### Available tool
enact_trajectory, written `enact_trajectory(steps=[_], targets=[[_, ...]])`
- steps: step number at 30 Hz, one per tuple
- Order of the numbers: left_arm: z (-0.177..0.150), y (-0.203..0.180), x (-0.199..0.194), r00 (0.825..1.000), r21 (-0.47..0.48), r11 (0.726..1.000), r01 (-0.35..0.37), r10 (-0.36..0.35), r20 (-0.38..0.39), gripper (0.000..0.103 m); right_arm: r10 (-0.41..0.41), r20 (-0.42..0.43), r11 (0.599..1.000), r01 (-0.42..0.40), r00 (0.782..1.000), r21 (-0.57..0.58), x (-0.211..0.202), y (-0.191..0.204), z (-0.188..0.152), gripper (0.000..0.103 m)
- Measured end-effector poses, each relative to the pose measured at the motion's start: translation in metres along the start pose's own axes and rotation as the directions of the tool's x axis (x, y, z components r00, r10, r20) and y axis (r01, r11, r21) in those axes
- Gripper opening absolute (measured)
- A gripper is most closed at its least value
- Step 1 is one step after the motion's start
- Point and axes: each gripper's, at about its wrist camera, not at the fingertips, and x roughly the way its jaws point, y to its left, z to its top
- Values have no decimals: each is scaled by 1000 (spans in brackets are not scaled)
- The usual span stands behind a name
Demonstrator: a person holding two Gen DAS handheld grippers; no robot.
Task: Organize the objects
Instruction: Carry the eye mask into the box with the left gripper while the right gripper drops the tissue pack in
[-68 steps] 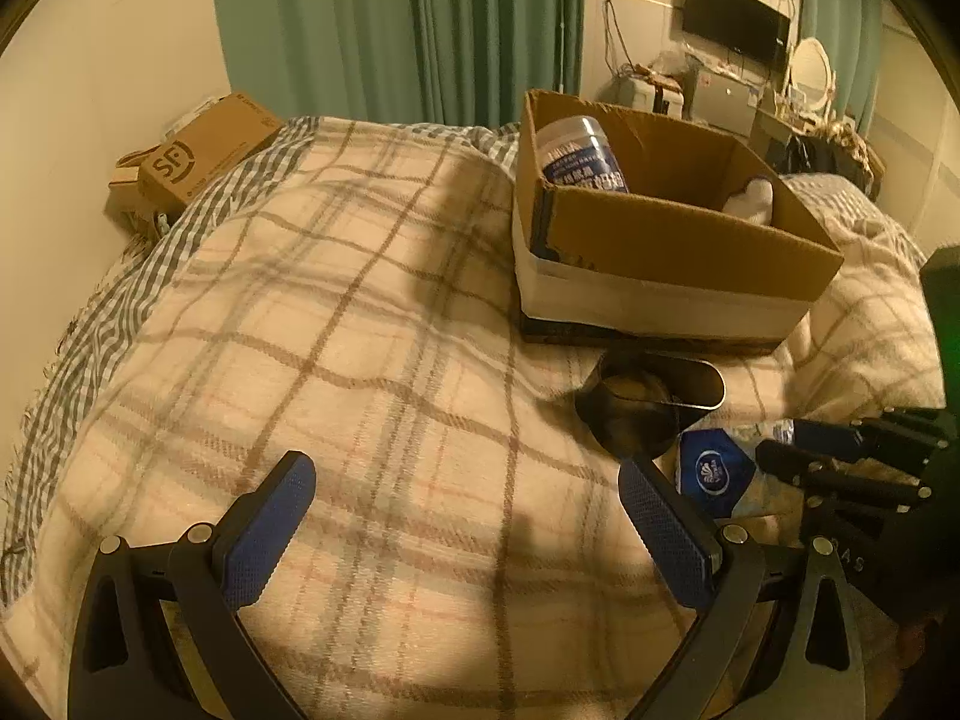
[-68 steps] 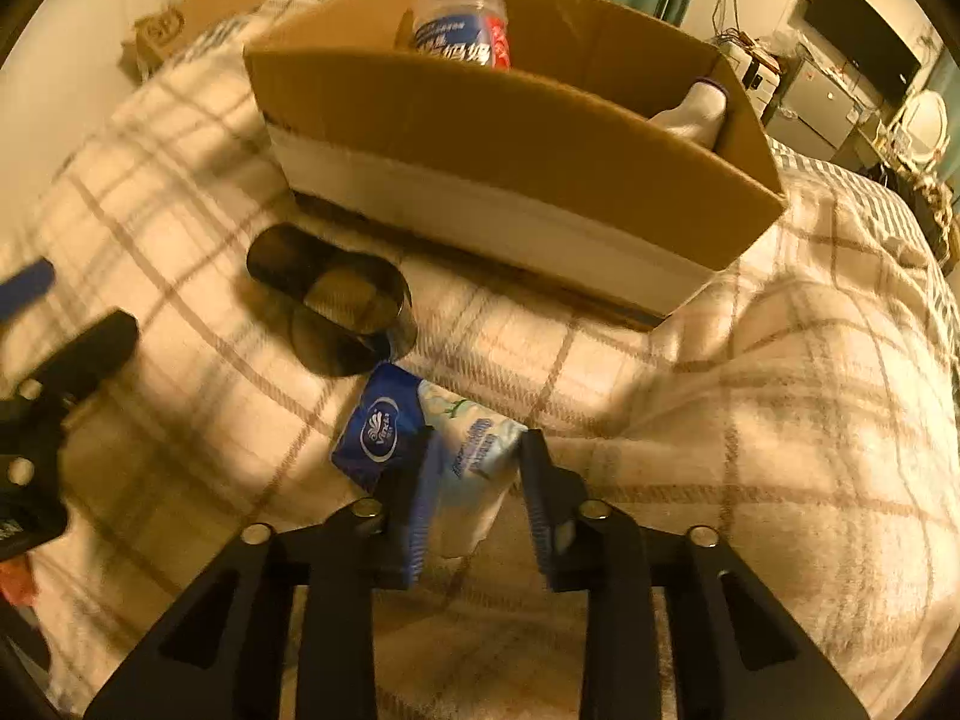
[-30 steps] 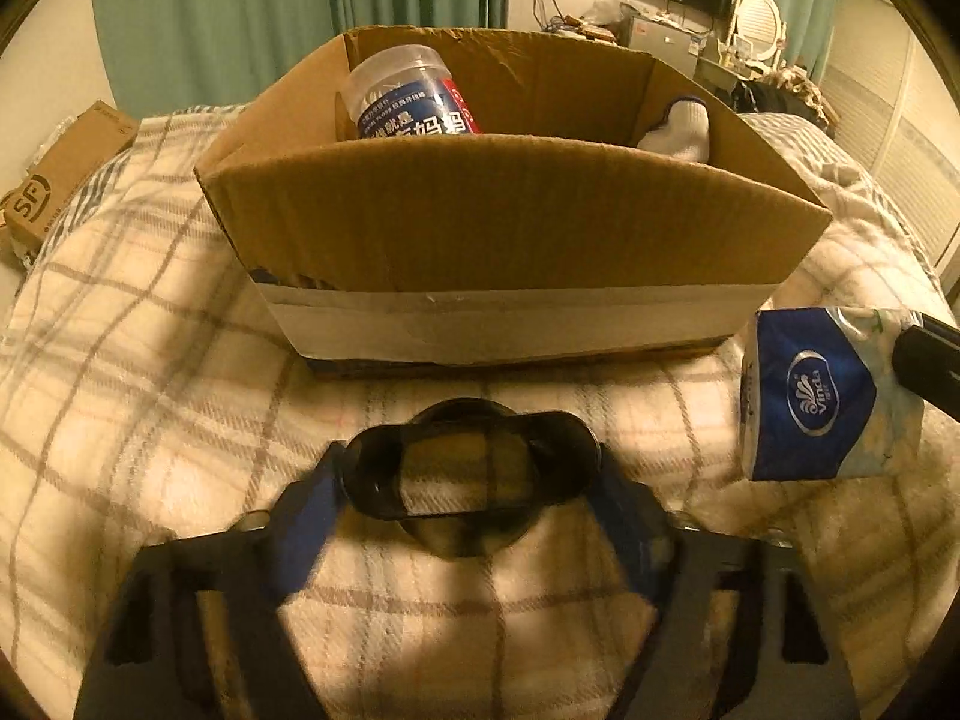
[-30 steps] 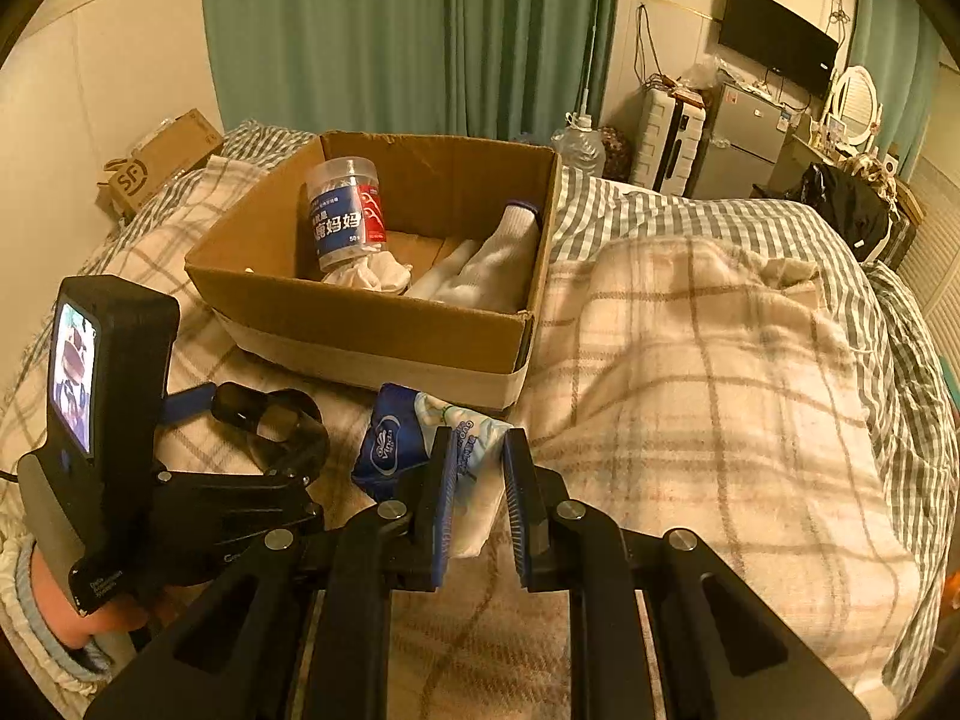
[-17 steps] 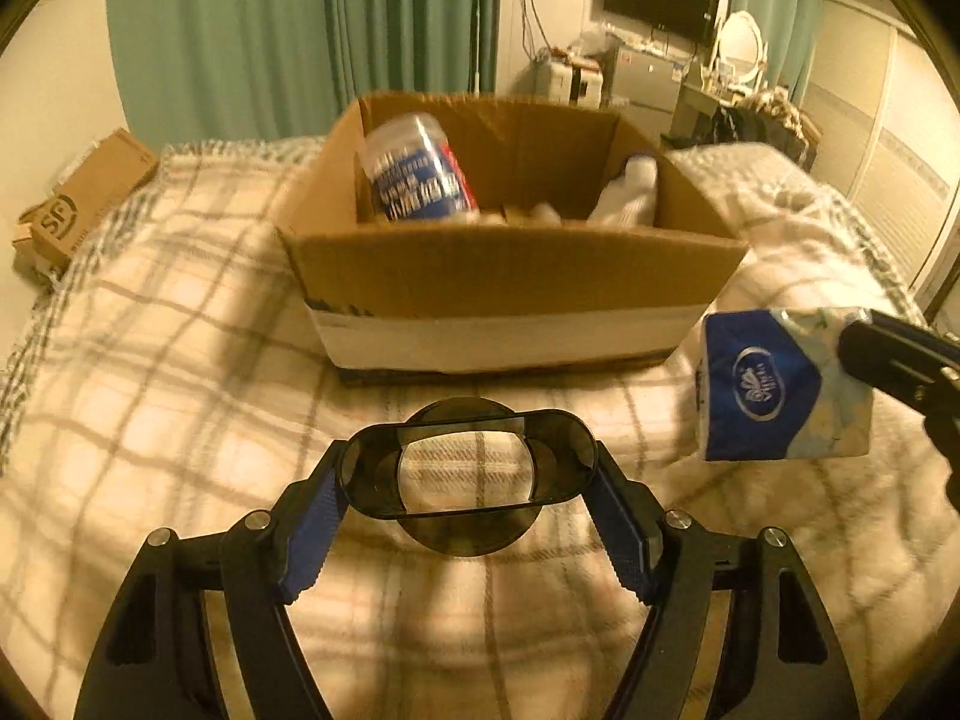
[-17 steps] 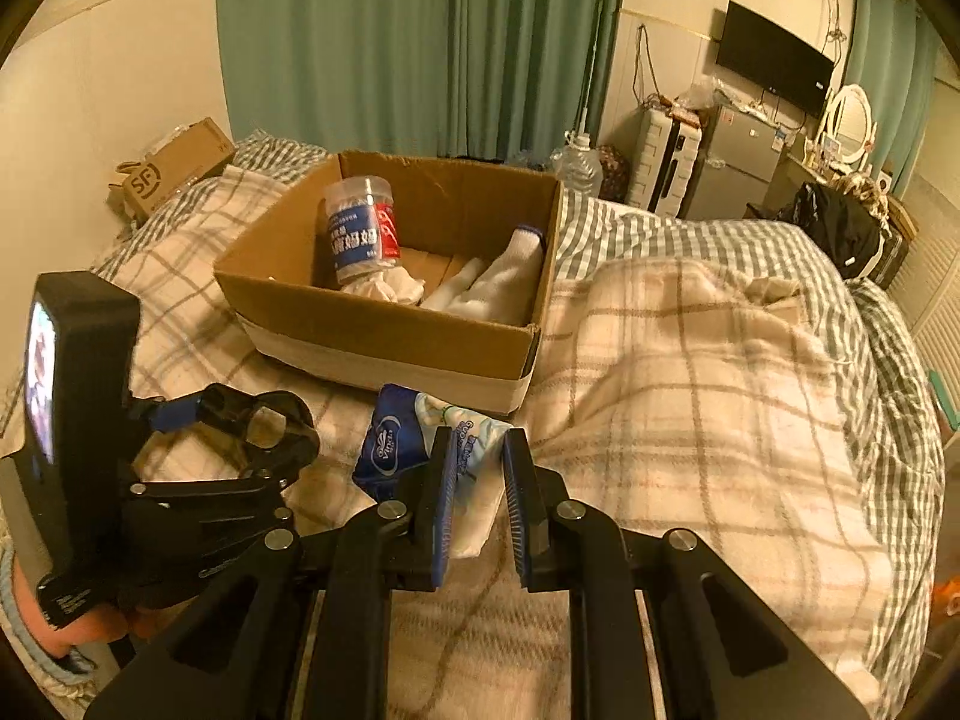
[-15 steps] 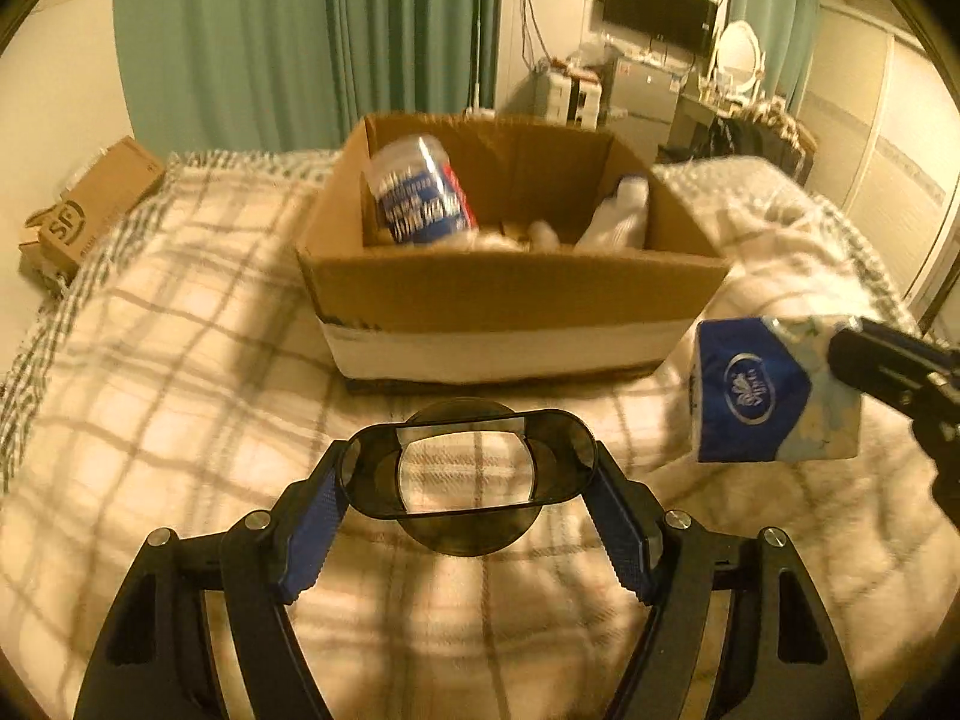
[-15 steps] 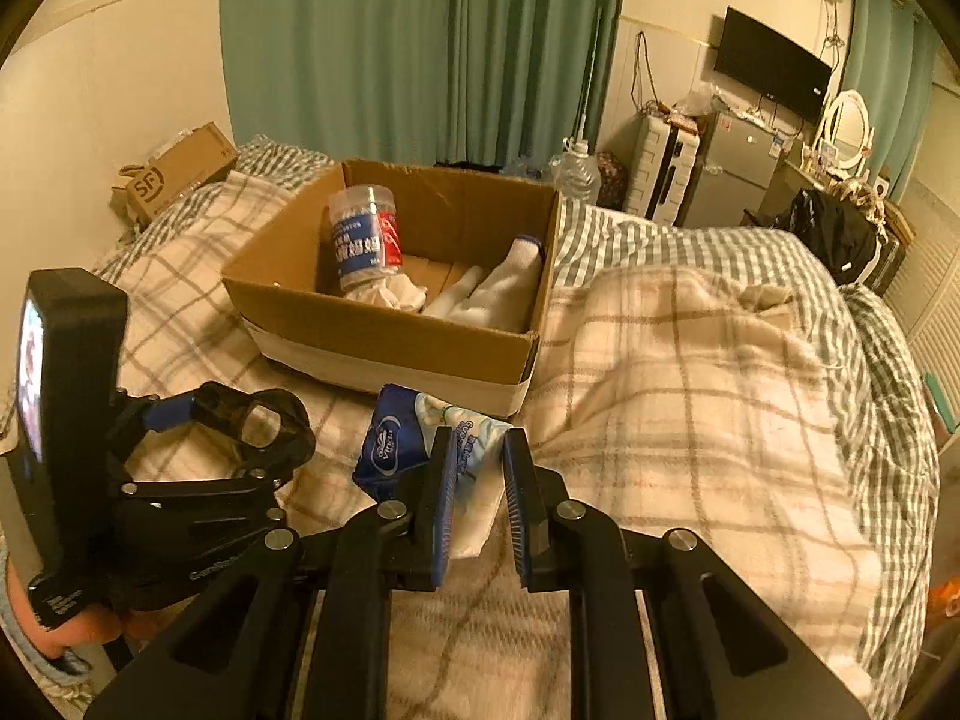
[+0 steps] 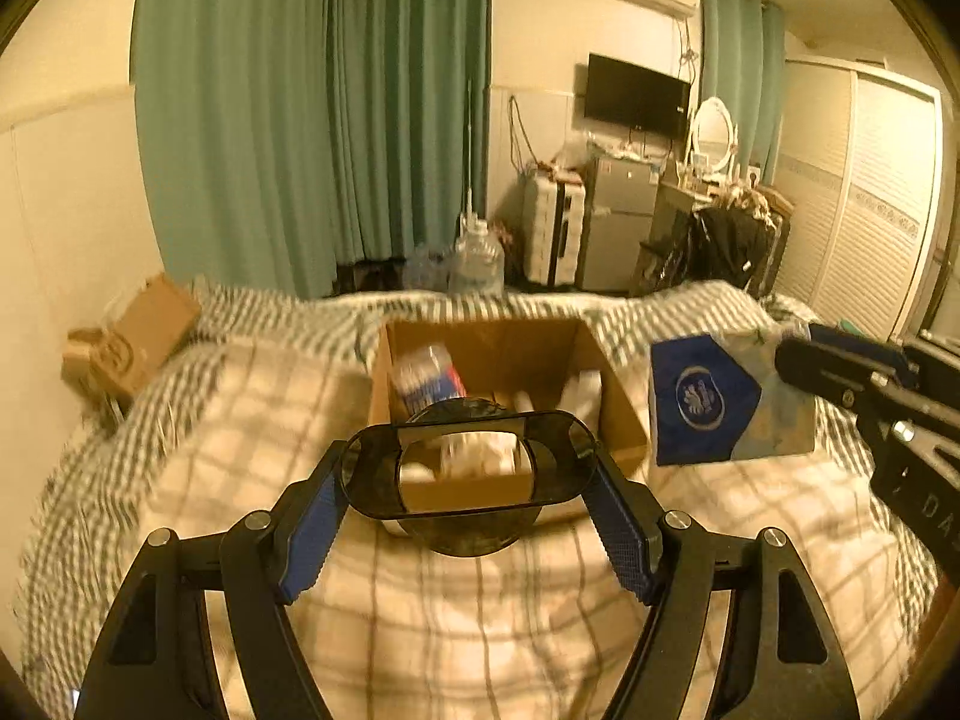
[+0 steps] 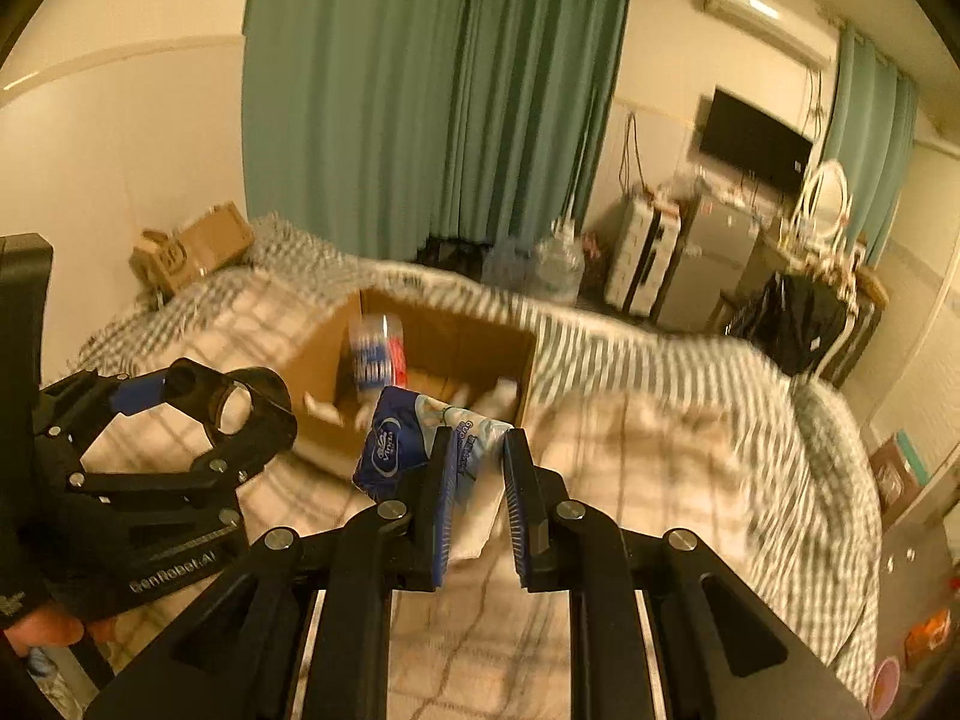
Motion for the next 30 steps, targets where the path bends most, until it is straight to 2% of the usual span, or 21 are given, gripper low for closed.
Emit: enact_trajectory(steps=[7, 13, 16, 23, 30], targets=[[48, 2, 24, 998, 40, 999, -29, 27, 48, 77, -16, 77, 1000, 18, 997, -26, 15, -10, 62, 15], [81, 6, 71, 999, 37, 999, -27, 26, 36, 77, -14, 37, 1000, 14, 999, -16, 73, -23, 107, 15], [83, 6, 101, 1000, 39, 999, -24, 24, 8, 77, -17, 2, 999, 17, 1000, -27, 105, -23, 109, 15], [57, 3, 163, 997, 44, 999, 3, 1, -82, 77, 8, -114, 1000, -10, 993, -15, 183, -24, 92, 15], [35, -9, 199, 990, 83, 996, 6, 6, -143, 77, 24, -210, 1000, -27, 977, -14, 238, -24, 67, 15]])
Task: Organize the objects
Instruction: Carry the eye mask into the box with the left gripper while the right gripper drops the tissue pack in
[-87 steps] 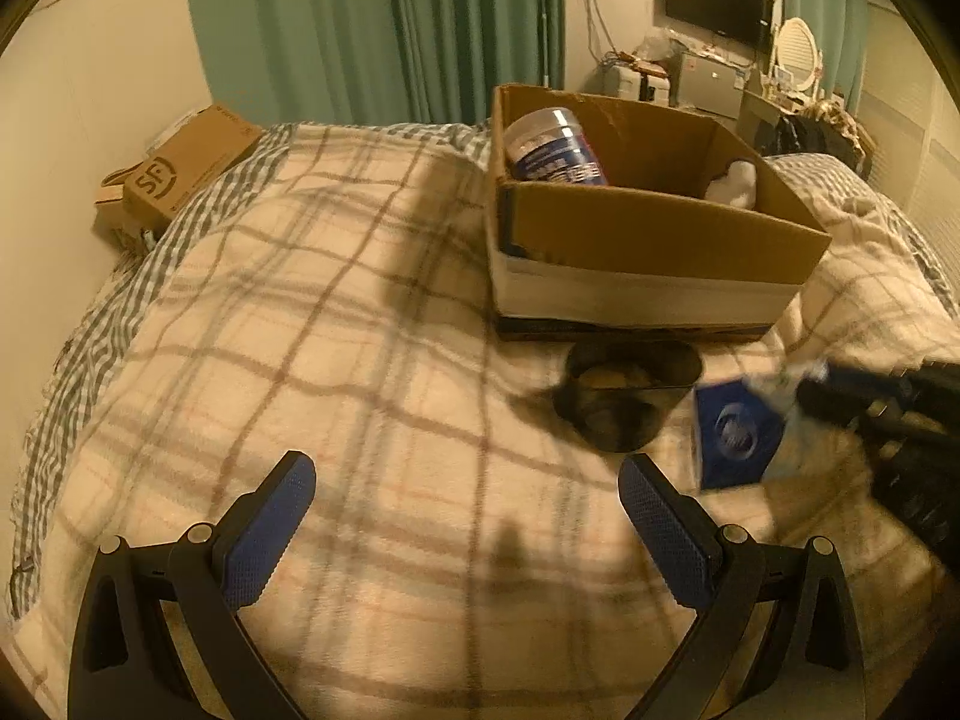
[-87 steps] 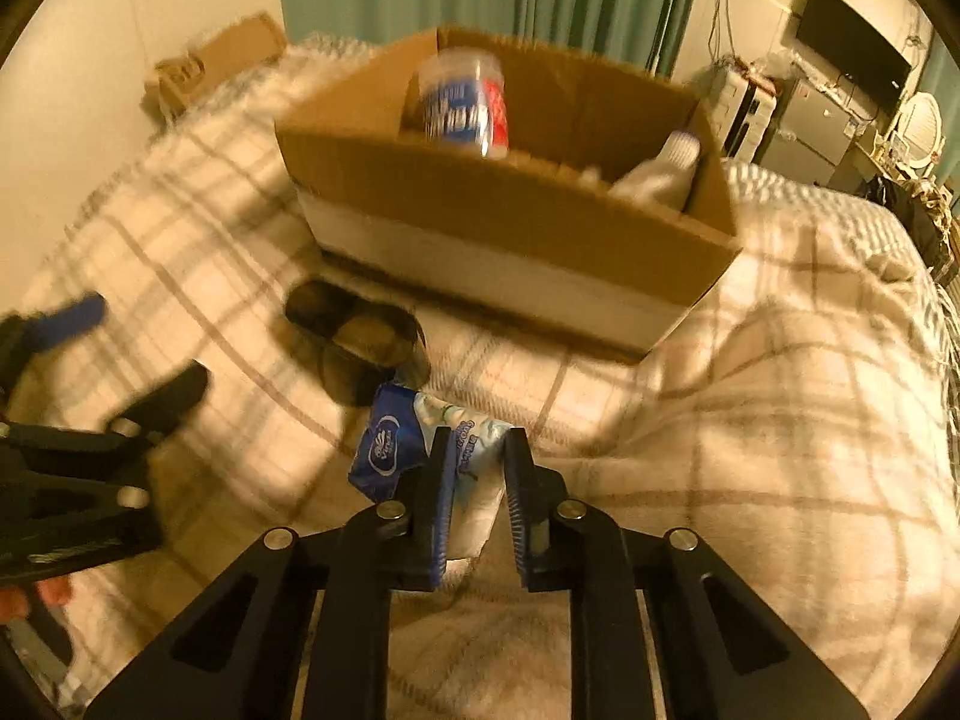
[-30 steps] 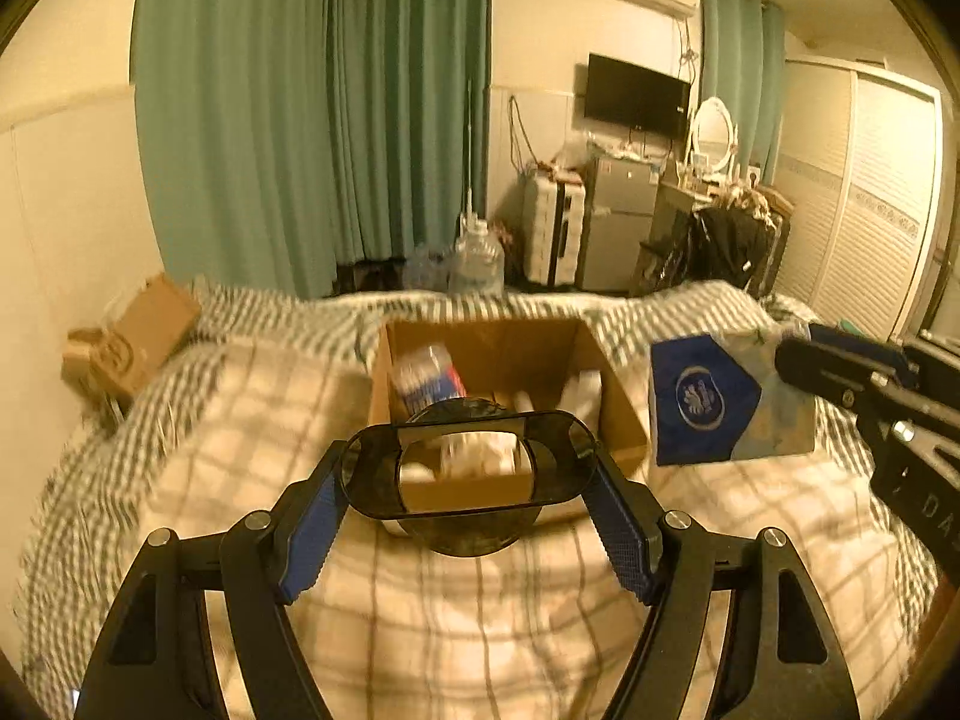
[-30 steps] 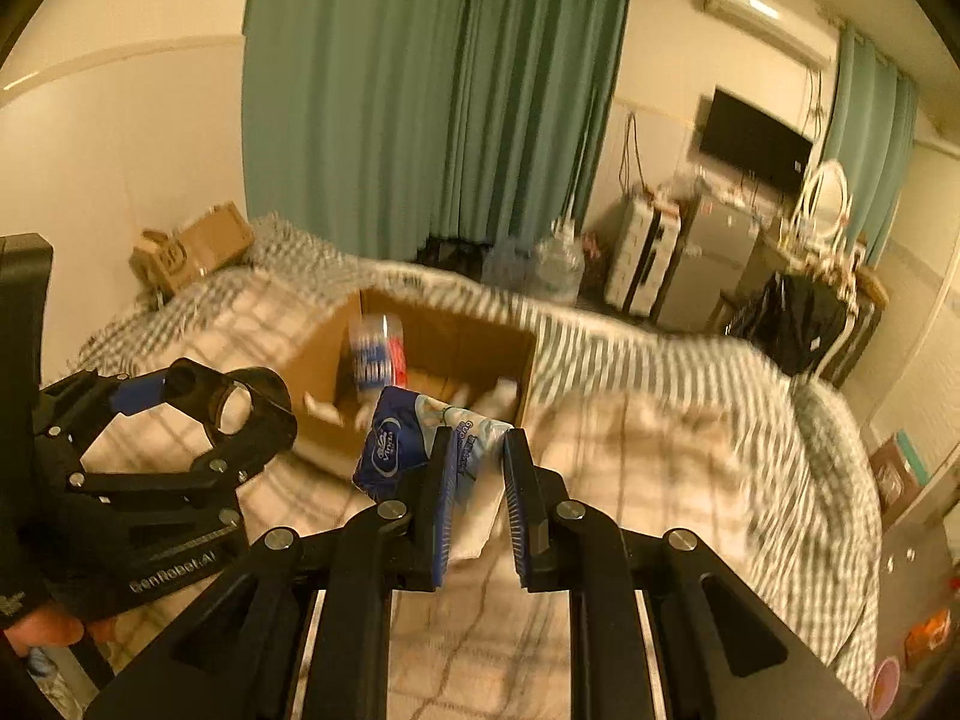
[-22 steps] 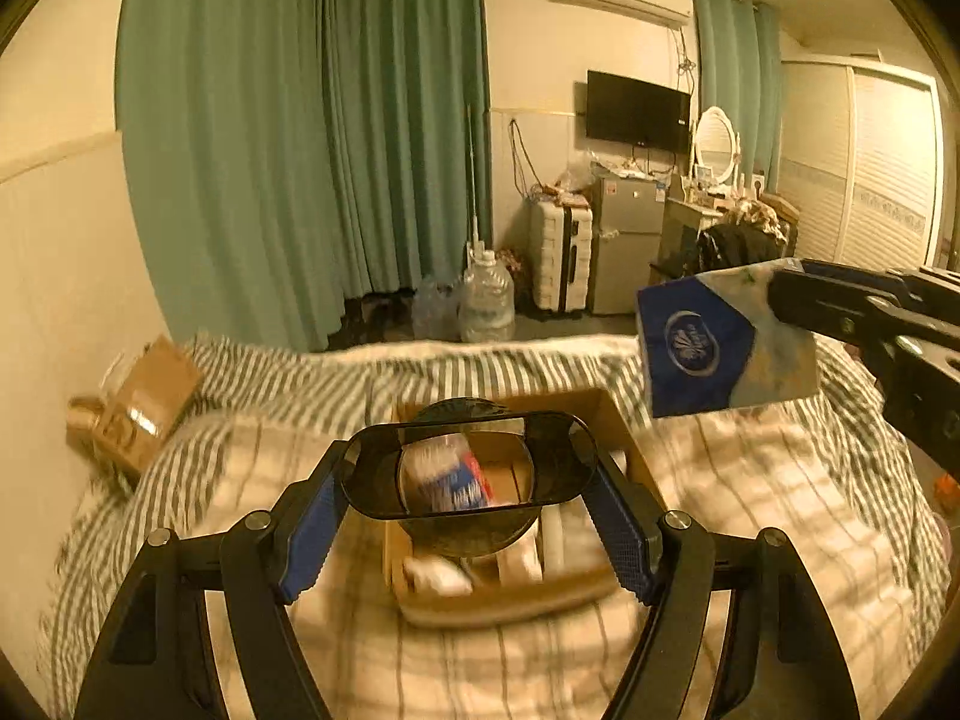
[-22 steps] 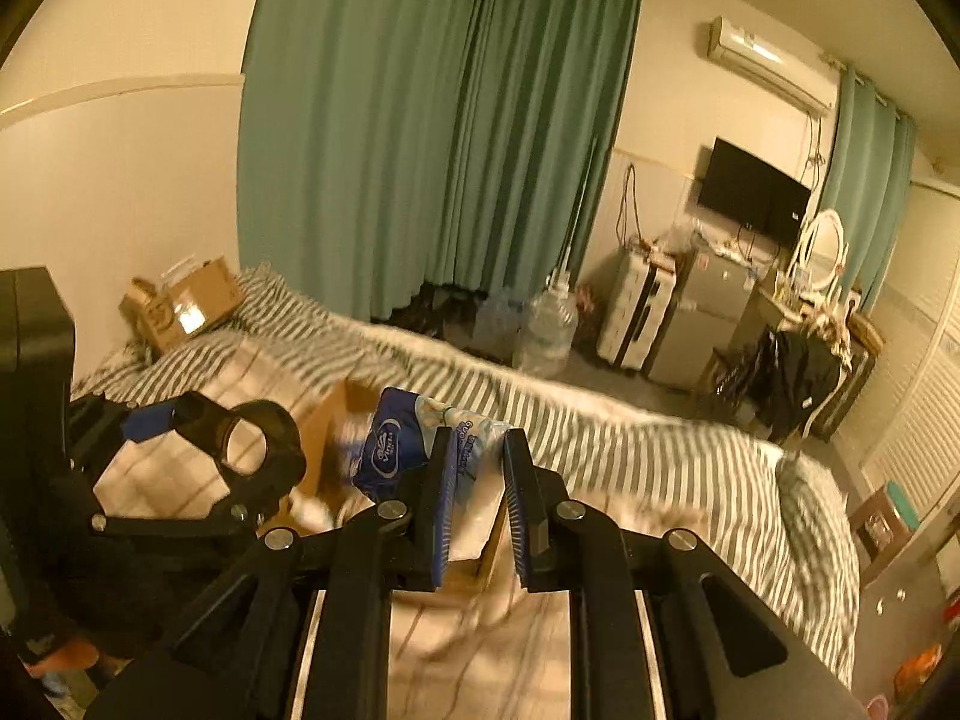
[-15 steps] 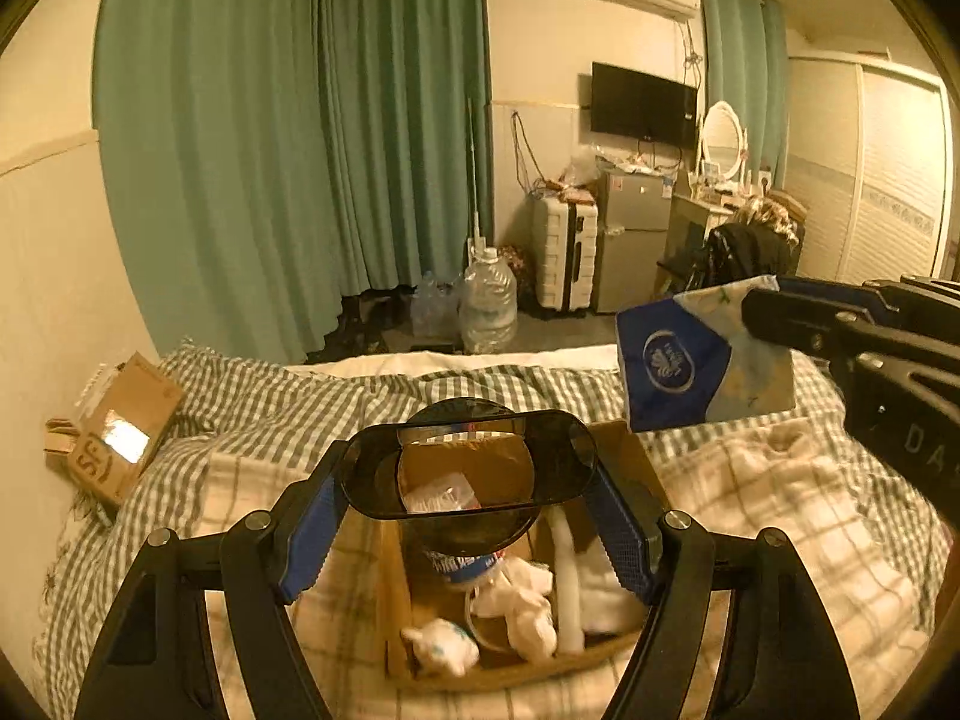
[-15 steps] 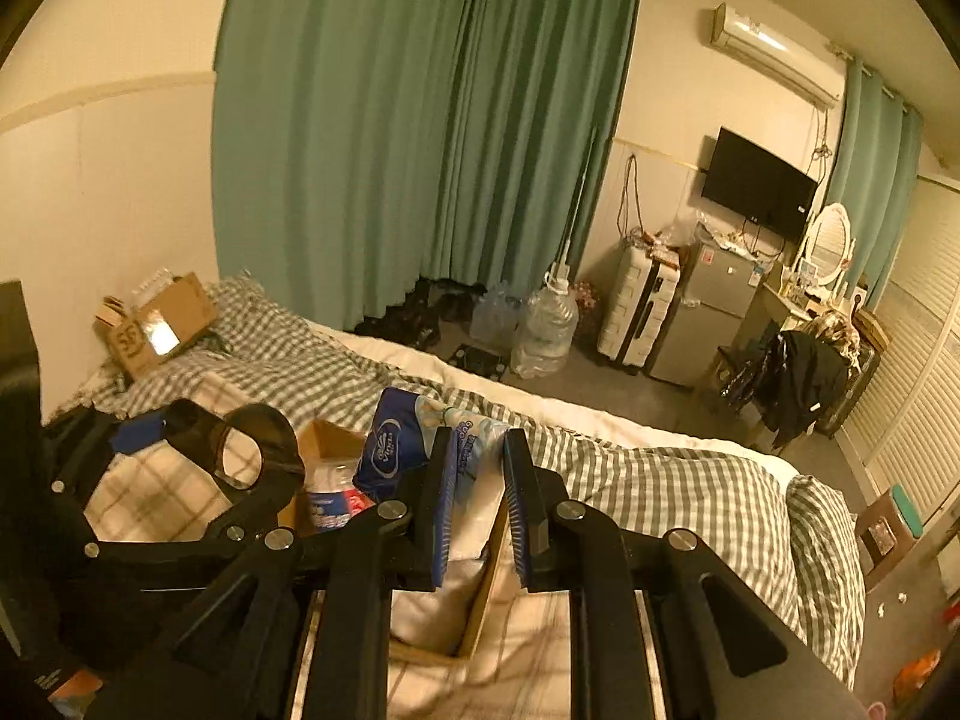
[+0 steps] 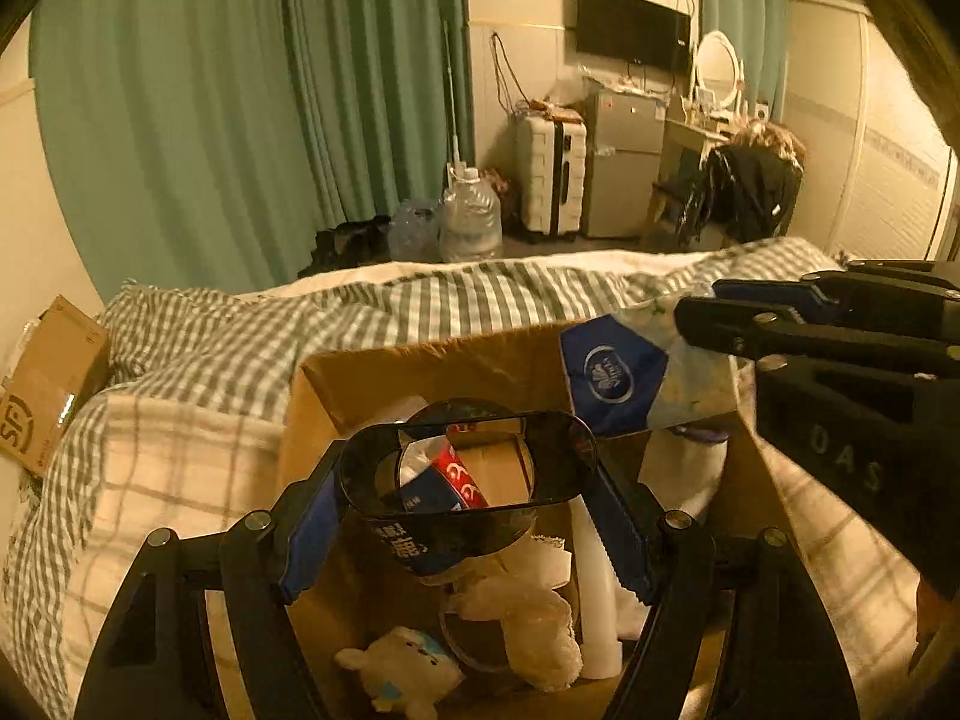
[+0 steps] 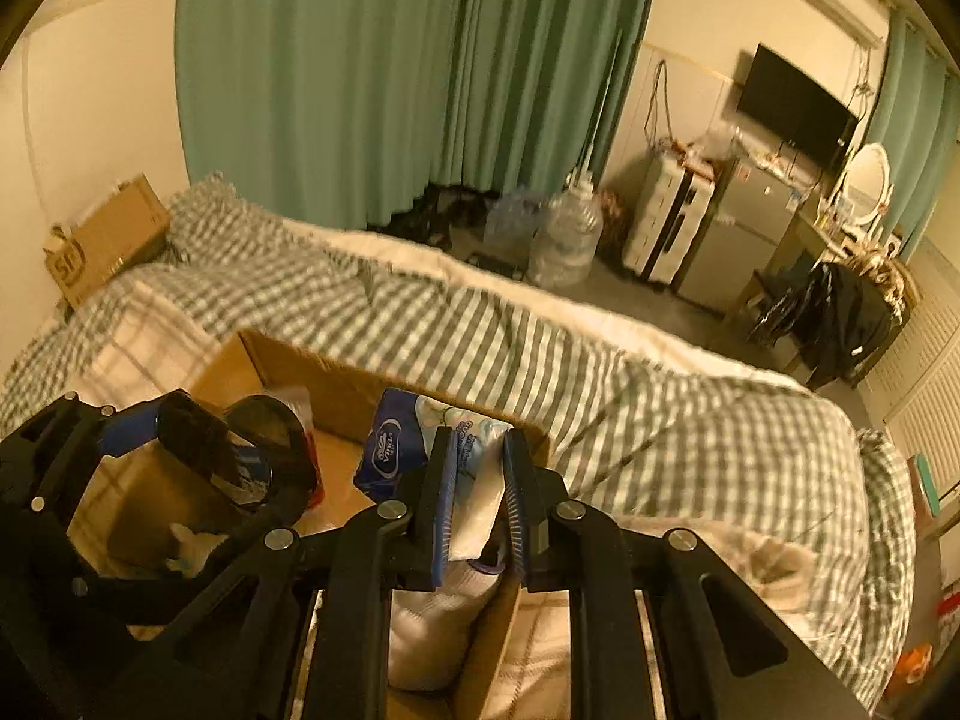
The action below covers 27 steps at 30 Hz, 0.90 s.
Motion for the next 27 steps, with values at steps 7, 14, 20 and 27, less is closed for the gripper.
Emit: enact_trajectory(steps=[7, 14, 20, 27], targets=[[-8, -11, 16, 999, 27, 1000, 12, -11, -31, 77, 19, -53, 1000, -18, 998, 22, 27, -6, -12, 15], [-16, -17, 22, 996, 27, 998, 56, -54, -68, 78, 63, -53, 994, -58, 997, 92, 27, -21, -15, 17], [-14, -18, 14, 998, 25, 999, 22, -20, -63, 91, 83, -34, 984, -76, 996, 162, 13, -33, -12, 27], [8, -7, -45, 1000, -8, 1000, 1, -1, 29, 94, 51, 32, 982, -56, 998, 182, -36, -40, -11, 52]])
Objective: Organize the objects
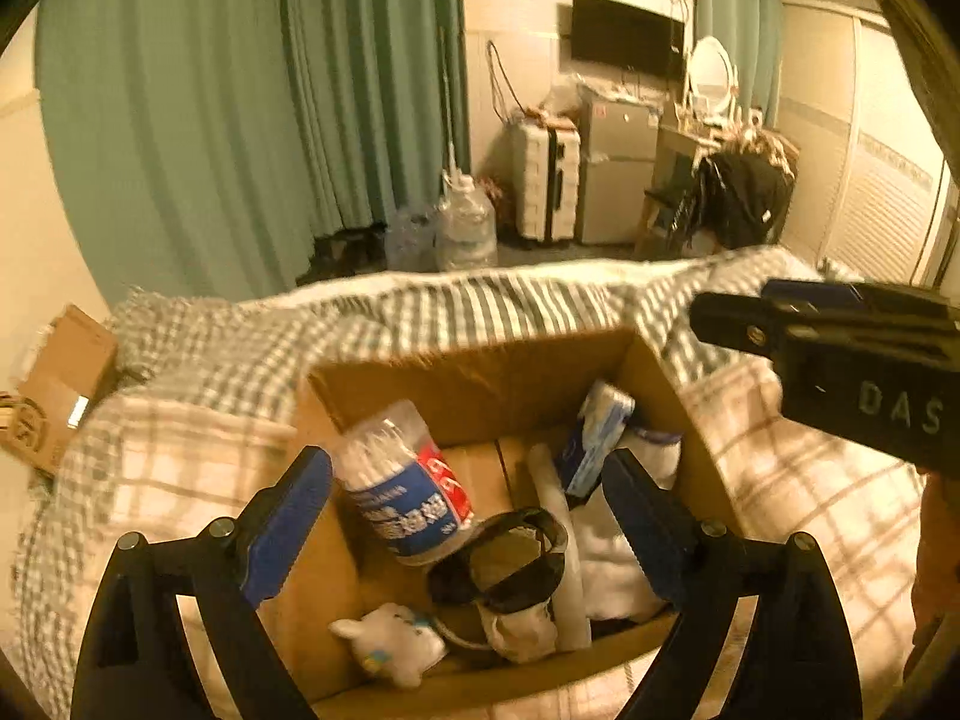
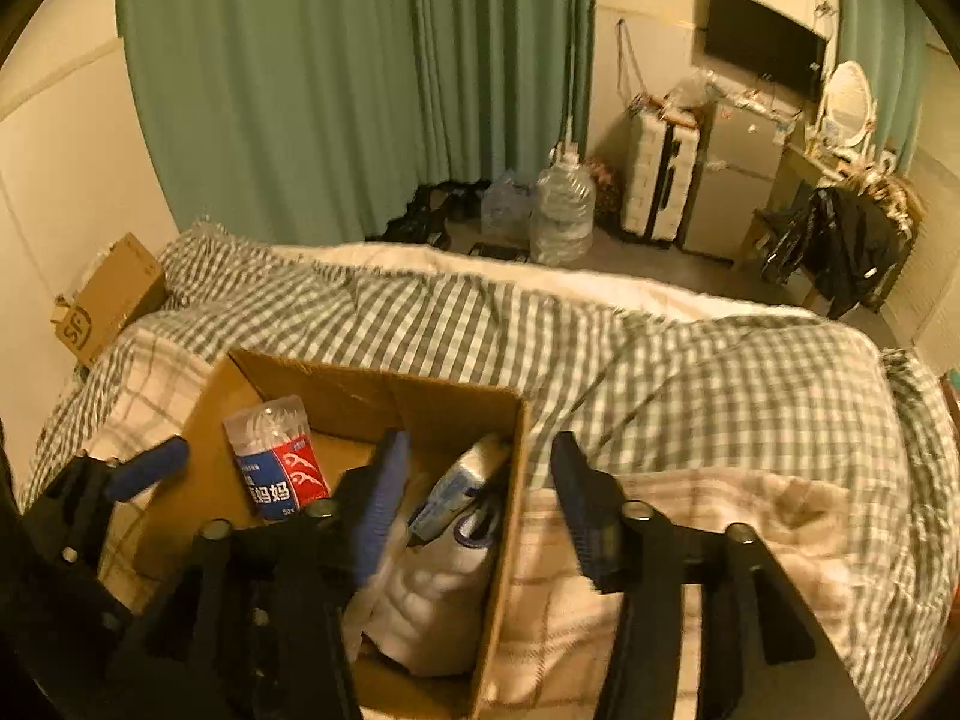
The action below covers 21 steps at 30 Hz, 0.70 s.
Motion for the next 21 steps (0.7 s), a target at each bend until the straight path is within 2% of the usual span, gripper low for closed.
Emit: enact_trajectory(steps=[7, 9, 12, 14, 16, 18, 19, 21], targets=[[19, 8, -90, 992, -4, 1000, -24, 24, 128, 95, -61, 138, 998, 64, 989, -15, -98, 2, 7, 70], [21, 8, -116, 986, -5, 999, -31, 32, 165, 103, -84, 190, 996, 89, 978, -18, -132, 6, 6, 76], [21, 11, -162, 968, -8, 1000, -29, 30, 248, 103, -96, 270, 994, 104, 958, -18, -182, 13, 2, 89], [16, 13, -189, 956, -13, 1000, -24, 26, 292, 103, -103, 316, 993, 115, 943, -19, -211, 21, -4, 94], [7, 18, -216, 941, -33, 999, -22, 32, 337, 103, -127, 360, 990, 142, 924, -17, -238, 26, -14, 101], [-1, 21, -235, 928, -51, 999, -20, 37, 370, 103, -174, 420, 980, 199, 891, -17, -263, 34, -29, 103], [-8, 23, -246, 919, -60, 998, -19, 41, 392, 103, -197, 461, 972, 234, 865, -25, -275, 39, -40, 103], [-20, 24, -259, 902, -73, 997, -23, 52, 429, 103, -208, 505, 966, 258, 838, -30, -289, 45, -57, 103]])
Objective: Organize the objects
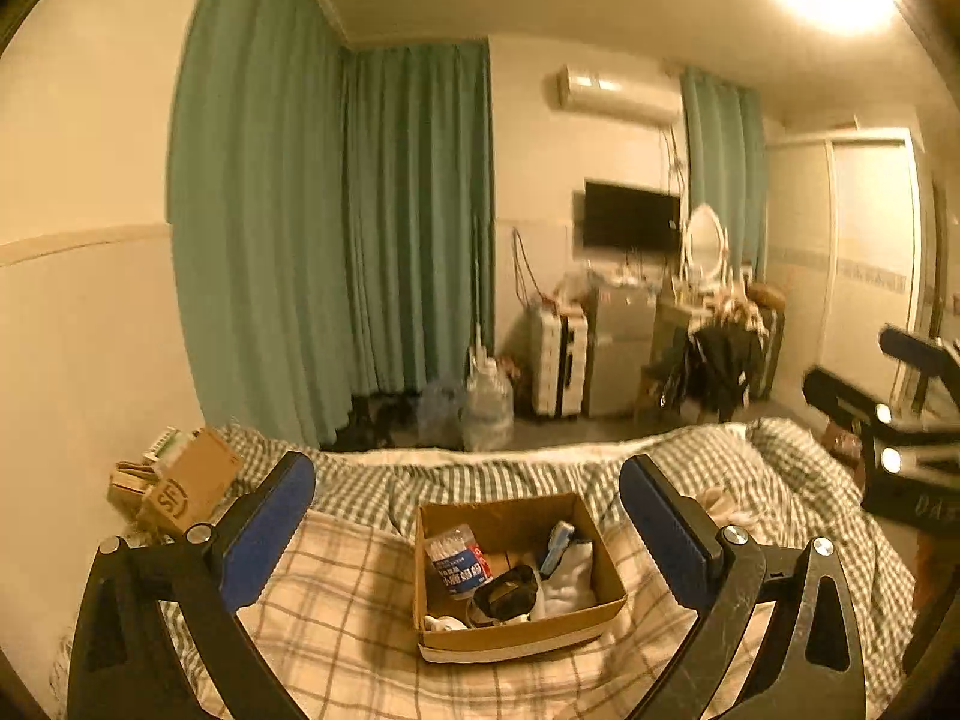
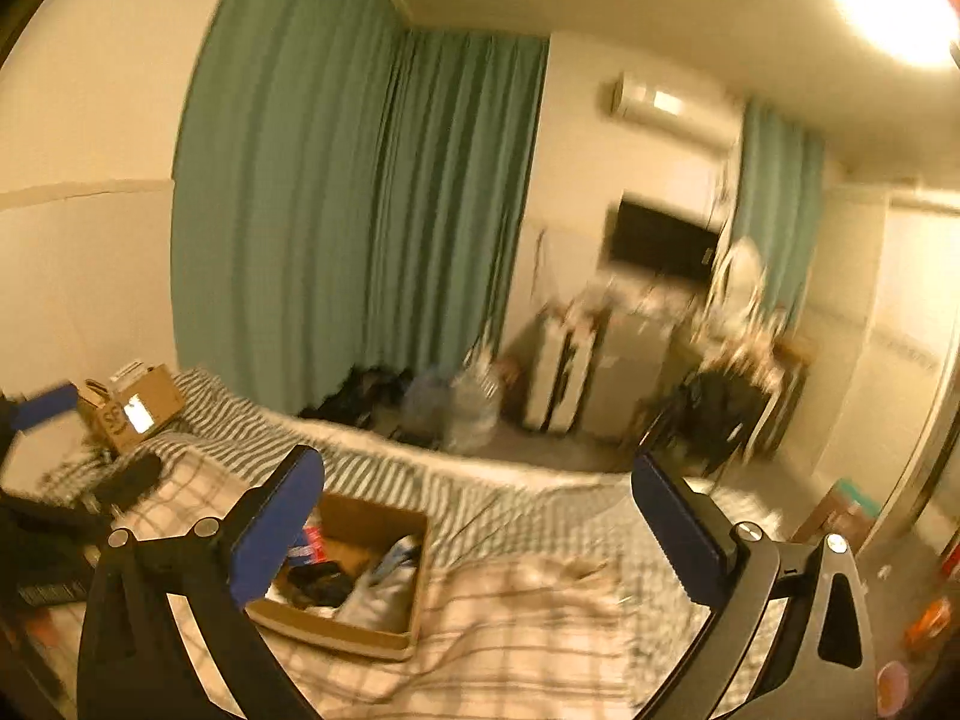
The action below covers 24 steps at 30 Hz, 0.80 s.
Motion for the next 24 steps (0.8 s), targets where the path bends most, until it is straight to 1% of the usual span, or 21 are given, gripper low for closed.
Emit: enact_trajectory(steps=[3, 6, 8, 11, 14, 16, 17, 18, 22, 24], targets=[[-12, 0, -17, 999, -1, 1000, -12, 12, 38, 103, -7, 31, 1000, 7, 1000, 16, -23, 1, -17, 103], [-34, 3, -26, 998, -19, 1000, -17, 18, 60, 103, 0, 35, 999, -1, 999, 40, -33, 4, -38, 103], [-46, 2, -27, 998, -27, 999, -25, 27, 57, 103, 8, 26, 998, -9, 1000, 55, -33, 6, -55, 103], [-74, 3, -25, 997, -42, 997, -66, 68, 42, 103, 10, 17, 996, -11, 1000, 89, -30, 12, -84, 103], [-99, 2, -20, 997, -35, 997, -72, 73, 29, 103, -17, 47, 991, 10, 999, 132, -26, 21, -118, 103], [-116, 0, -19, 994, -18, 995, -103, 103, 41, 103, 1, 2, 992, -1, 1000, 124, -13, 27, -132, 103], [-122, 0, -17, 993, -10, 994, -108, 108, 39, 103, 31, -27, 991, -27, 999, 129, -6, 30, -140, 103], [-129, 0, -16, 994, -4, 994, -105, 105, 35, 103, 42, -39, 989, -36, 998, 140, -3, 31, -145, 103], [-145, 3, -8, 993, -8, 993, -114, 114, -12, 103, 32, -79, 990, -21, 996, 143, 11, 32, -157, 103], [-149, 6, -4, 993, -20, 993, -117, 117, -31, 103, 28, -84, 991, -16, 996, 134, 11, 36, -160, 103]])
